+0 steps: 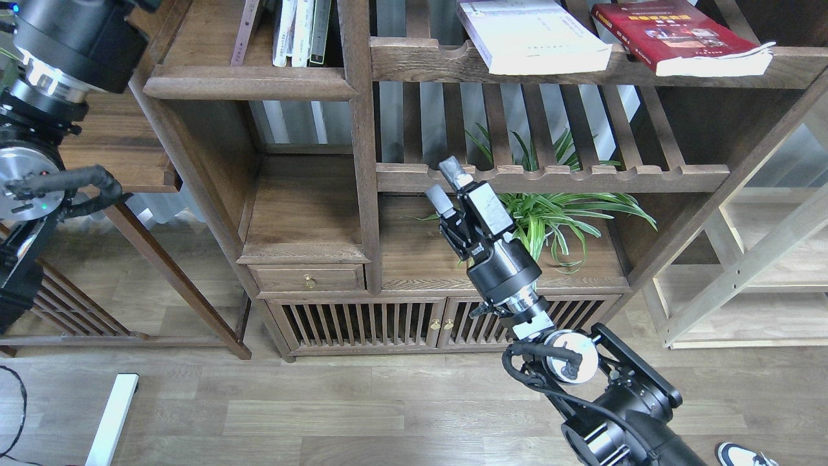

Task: Organize books on shelf
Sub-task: 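Raise the right gripper up to the white book lying on the upper shelf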

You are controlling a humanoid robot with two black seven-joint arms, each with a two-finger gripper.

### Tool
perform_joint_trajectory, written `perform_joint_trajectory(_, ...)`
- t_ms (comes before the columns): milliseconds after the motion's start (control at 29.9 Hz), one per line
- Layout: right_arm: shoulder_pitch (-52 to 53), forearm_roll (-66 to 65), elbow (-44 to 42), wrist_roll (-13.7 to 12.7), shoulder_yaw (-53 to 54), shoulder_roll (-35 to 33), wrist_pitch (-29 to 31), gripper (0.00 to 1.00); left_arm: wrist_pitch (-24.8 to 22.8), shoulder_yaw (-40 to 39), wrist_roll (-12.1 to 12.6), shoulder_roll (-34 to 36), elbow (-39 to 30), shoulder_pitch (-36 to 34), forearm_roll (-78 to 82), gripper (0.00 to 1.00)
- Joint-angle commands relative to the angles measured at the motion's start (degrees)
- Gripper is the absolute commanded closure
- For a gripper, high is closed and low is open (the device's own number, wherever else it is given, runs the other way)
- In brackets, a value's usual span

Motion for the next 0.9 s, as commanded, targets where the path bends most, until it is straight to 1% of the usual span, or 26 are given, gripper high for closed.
perform_joint_trajectory(0, 0.7, 0.0, 0.0, 0.0, 1.0, 0.0, -0.7, 0.04, -1.7, 0.0, -0.1, -0.1, -0.1, 1.5, 0.0, 0.09)
perform_joint_trajectory(67, 1.3, 0.0, 0.1, 0.0, 1.9, 0.0, -1.5, 0.04, -2.4, 0.0, -0.4, -0.1, -0.3, 2.3, 0.0, 0.06)
perform_joint_trajectory(100, 1.7, 0.0, 0.1, 0.0, 2.6, 0.0, -2.5, 0.04, -3.3, 0.1, -0.5, -0.2, -0.4, 3.0, 0.0, 0.02)
perform_joint_trajectory(301, 4.6, 0.0, 0.4, 0.0, 4.9, 0.0, -6.0, 0.04, -9.3, 0.1, 0.0, -2.7, -0.3, 8.3, 0.0, 0.01)
perform_joint_trajectory(435, 5.4, 0.0, 1.1, 0.0, 6.2, 0.0, -8.0, 0.04, -9.6, 0.1, 0.1, -4.5, -0.4, 11.1, 0.0, 0.01)
perform_joint_trajectory(568, 5.4, 0.0, 1.9, 0.0, 6.3, 0.0, -8.7, 0.06, -9.6, 0.4, 0.4, -5.3, -0.4, 12.8, 0.0, 0.01)
perform_joint_trajectory(669, 5.6, 0.0, 2.0, 0.0, 6.3, 0.0, -9.2, 0.07, -9.6, 0.9, 2.0, -5.9, -0.4, 14.5, 0.0, 0.01)
perform_joint_trajectory(802, 6.1, 0.0, 2.5, 0.0, 7.1, 0.0, -10.0, 0.07, -9.6, 2.4, 5.8, -6.4, 0.0, 16.6, 0.4, 0.01)
perform_joint_trajectory(836, 6.2, -0.1, 2.6, 0.0, 7.4, 0.0, -10.6, 0.07, -9.6, 3.1, 6.4, -6.5, 0.2, 16.9, 0.5, 0.01)
perform_joint_trajectory(869, 6.6, 0.0, 2.7, 0.0, 7.6, 0.0, -11.3, 0.07, -9.6, 3.8, 6.5, -6.5, 0.3, 17.4, 0.6, 0.01)
